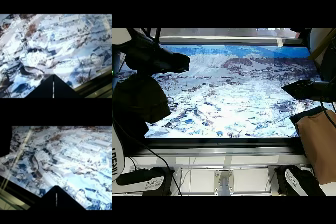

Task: Fold the clothes and pants, and hang the long-sleeved shirts on hangers.

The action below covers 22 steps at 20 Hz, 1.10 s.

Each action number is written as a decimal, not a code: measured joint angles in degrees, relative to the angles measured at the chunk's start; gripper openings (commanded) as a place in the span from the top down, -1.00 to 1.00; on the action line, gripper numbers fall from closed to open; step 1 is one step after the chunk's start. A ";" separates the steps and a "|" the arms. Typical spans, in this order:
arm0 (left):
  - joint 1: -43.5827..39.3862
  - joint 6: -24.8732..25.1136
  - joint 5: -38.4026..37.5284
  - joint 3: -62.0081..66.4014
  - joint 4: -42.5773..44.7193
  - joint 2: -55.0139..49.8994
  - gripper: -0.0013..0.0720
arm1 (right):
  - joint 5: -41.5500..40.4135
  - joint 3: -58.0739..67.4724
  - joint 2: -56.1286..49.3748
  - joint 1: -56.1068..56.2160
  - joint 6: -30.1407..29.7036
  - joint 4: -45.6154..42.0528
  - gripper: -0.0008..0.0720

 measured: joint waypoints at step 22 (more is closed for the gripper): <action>6.75 5.16 5.64 -0.04 29.42 -8.98 -0.69 | -23.41 0.31 0.00 0.02 -4.57 3.39 0.68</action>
